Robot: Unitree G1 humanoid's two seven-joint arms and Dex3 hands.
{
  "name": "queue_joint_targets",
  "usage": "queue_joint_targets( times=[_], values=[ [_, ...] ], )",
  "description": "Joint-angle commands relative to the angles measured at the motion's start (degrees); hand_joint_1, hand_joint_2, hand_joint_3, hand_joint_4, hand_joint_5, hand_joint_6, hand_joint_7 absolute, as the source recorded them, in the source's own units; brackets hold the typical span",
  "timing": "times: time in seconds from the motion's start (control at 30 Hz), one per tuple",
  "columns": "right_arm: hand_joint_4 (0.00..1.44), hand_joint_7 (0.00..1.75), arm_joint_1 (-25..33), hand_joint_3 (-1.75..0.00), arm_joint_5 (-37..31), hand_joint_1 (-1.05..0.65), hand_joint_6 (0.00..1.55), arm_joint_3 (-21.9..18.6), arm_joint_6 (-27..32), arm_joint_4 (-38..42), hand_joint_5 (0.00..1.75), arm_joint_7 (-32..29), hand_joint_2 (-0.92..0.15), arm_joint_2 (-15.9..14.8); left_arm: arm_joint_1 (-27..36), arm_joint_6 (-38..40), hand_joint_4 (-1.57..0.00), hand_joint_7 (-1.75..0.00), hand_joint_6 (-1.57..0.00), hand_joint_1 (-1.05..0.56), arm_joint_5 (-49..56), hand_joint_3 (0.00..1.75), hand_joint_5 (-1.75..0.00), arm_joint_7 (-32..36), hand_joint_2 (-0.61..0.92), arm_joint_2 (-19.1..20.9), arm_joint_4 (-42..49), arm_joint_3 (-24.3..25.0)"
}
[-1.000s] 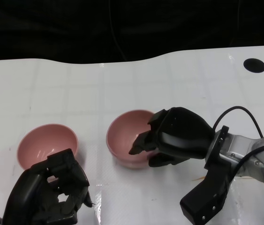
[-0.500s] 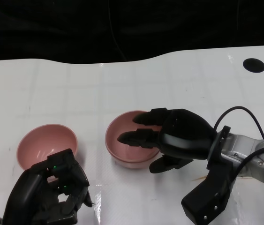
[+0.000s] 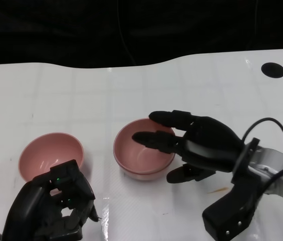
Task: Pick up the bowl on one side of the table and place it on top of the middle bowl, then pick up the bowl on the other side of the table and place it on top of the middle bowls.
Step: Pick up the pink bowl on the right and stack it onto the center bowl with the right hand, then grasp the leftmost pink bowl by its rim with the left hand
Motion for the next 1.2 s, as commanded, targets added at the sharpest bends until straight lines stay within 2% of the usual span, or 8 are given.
queue_joint_targets(
  times=[0.03, 0.33, 0.57, 0.87, 0.93, 1.0, 1.07, 1.2],
  values=[
    [0.12, 0.0, 2.3, -0.4, 3.1, -0.93, 0.15, -3.2, 0.4, -3.2, 0.01, 1.4, -0.92, -2.3, 0.1, -1.3, -0.78, -1.4, -0.78, 0.02, 0.3, 1.17, -1.6, -0.1, 0.59, 0.7, 0.5, 0.6],
    [0.27, 0.02, 12.6, -0.46, 22.4, -0.94, 0.16, -14.7, 6.8, -19.1, 0.08, 18.9, -0.92, -4.0, 0.2, -4.0, -0.78, -1.41, -0.79, 0.0, 2.7, 1.19, -1.62, 1.6, 0.56, 0.1, 1.4, 0.8],
    [0.58, 0.06, 22.9, -0.44, 36.0, -0.86, 0.4, -22.2, 14.3, -32.9, 0.15, 29.0, -0.92, -3.7, 0.3, -8.2, -0.75, -1.46, -0.76, -0.01, 5.0, 1.18, -1.67, 3.9, 0.57, -0.7, 2.7, 1.4],
    [0.96, 0.12, 31.0, -0.34, 48.2, -0.71, 0.76, -28.7, 18.6, -37.7, 0.2, 35.7, -0.92, -2.8, 0.8, -9.7, -0.74, -1.47, -0.74, 0.0, 4.4, 1.17, -1.68, 6.0, 0.59, -2.8, 2.4, 2.0],
    [1.01, 0.15, 32.9, -0.29, 52.7, -0.61, 0.92, -30.6, 19.0, -37.9, 0.39, 37.7, -0.92, -2.3, 0.9, -9.3, -0.75, -1.47, -0.75, 0.01, 3.5, 1.17, -1.67, 6.3, 0.61, -3.2, 2.0, 2.4],
    [0.88, 0.15, 34.1, -0.24, 56.5, -0.52, 1.04, -32.0, 19.7, -37.8, 0.85, 39.6, -0.92, -1.7, 1.0, -9.0, -0.76, -1.47, -0.75, 0.01, 3.1, 1.17, -1.67, 6.5, 0.61, -3.4, 1.5, 2.6],
    [0.85, 0.16, 34.9, -0.22, 59.6, -0.44, 1.08, -33.2, 19.3, -36.4, 1.01, 42.2, -0.92, -1.6, 0.9, -9.3, -0.77, -1.47, -0.76, 0.01, 2.9, 1.19, -1.66, 6.8, 0.59, -3.5, 1.2, 2.8],
    [0.84, 0.17, 36.0, -0.24, 61.8, -0.3, 1.1, -34.8, 17.1, -33.4, 1.1, 46.0, -0.92, -1.6, 0.8, -9.5, -0.78, -1.45, -0.77, 0.03, 0.6, 1.22, -1.66, 5.7, 0.58, -3.7, 0.9, 3.2]
  ],
)
